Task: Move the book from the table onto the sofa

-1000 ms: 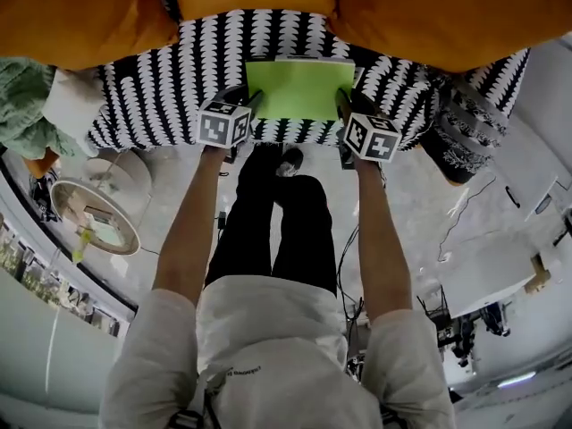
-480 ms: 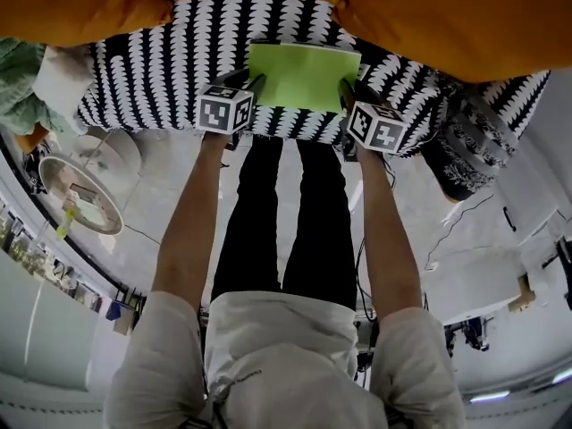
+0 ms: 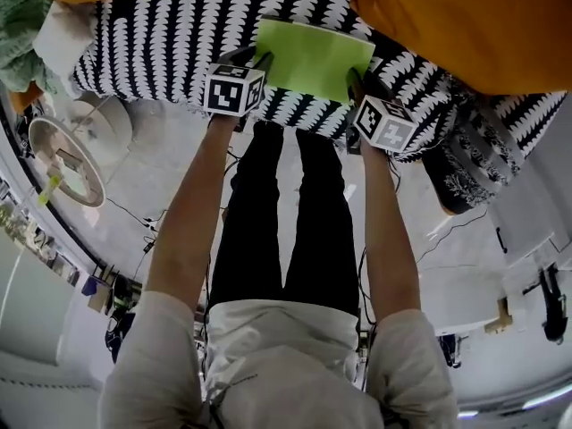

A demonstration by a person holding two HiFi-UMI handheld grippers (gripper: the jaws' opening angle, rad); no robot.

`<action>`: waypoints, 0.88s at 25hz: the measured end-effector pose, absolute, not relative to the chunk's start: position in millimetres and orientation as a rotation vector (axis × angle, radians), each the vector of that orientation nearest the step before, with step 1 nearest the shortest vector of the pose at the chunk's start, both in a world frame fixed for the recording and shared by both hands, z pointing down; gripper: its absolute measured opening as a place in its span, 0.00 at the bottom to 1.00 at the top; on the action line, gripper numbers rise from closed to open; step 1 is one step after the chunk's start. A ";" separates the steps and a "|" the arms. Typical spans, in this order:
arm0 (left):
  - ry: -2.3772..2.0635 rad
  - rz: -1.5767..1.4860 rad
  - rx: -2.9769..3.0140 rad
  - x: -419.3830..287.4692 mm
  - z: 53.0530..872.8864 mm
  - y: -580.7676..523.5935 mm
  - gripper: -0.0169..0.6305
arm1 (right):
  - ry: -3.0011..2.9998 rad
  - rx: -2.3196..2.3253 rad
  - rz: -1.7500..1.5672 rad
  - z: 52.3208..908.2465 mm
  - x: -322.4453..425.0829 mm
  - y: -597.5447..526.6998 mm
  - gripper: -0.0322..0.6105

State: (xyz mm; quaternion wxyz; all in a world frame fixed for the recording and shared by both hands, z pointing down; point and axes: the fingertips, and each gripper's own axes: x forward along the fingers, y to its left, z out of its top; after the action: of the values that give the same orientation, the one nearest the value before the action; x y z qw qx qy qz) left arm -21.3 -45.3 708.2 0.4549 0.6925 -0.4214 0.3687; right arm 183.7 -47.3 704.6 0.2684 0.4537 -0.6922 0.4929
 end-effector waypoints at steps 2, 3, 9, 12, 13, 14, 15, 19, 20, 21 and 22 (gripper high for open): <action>-1.073 0.898 1.721 -17.7 705.3 -44.8 0.23 | -1.871 1.224 1.312 702.9 187.0 -46.0 0.24; -1.088 0.892 1.729 -14.8 703.1 -45.3 0.23 | -1.876 1.220 1.301 701.2 190.0 -46.3 0.24; -1.115 0.847 1.768 -15.3 699.5 -48.7 0.24 | -1.892 1.192 1.240 697.5 189.8 -52.2 0.24; -1.144 0.815 1.810 -30.7 695.6 -46.9 0.23 | -1.865 1.211 1.198 697.1 185.6 -49.1 0.26; -1.157 0.812 1.822 -34.9 692.5 -45.1 0.23 | -1.860 1.223 1.164 693.6 186.1 -48.5 0.26; -1.166 0.809 1.837 -37.6 688.4 -44.1 0.23 | -1.865 1.236 1.126 688.4 186.5 -49.3 0.25; -1.170 0.805 1.856 -38.9 683.5 -43.4 0.23 | -1.876 1.249 1.093 682.3 186.4 -50.1 0.25; -1.169 0.769 1.938 -39.1 663.2 -25.9 0.23 | -1.948 1.233 0.985 659.4 174.7 -29.3 0.25; -1.174 0.756 1.957 -42.3 656.4 -21.2 0.23 | -1.967 1.222 0.953 653.7 167.8 -21.6 0.25; -1.181 0.743 1.977 -46.3 648.1 -17.6 0.23 | -1.983 1.219 0.929 647.0 160.7 -14.3 0.25; -1.187 0.729 1.997 -49.6 638.0 -14.2 0.23 | -1.996 1.225 0.912 639.3 154.5 -6.6 0.25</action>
State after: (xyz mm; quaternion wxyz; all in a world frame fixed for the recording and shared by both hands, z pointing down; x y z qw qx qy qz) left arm -49.6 -14.2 638.0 0.3462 0.7694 -0.4574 0.2810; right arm 154.5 -6.6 639.3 0.3091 0.4635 -0.7552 0.3453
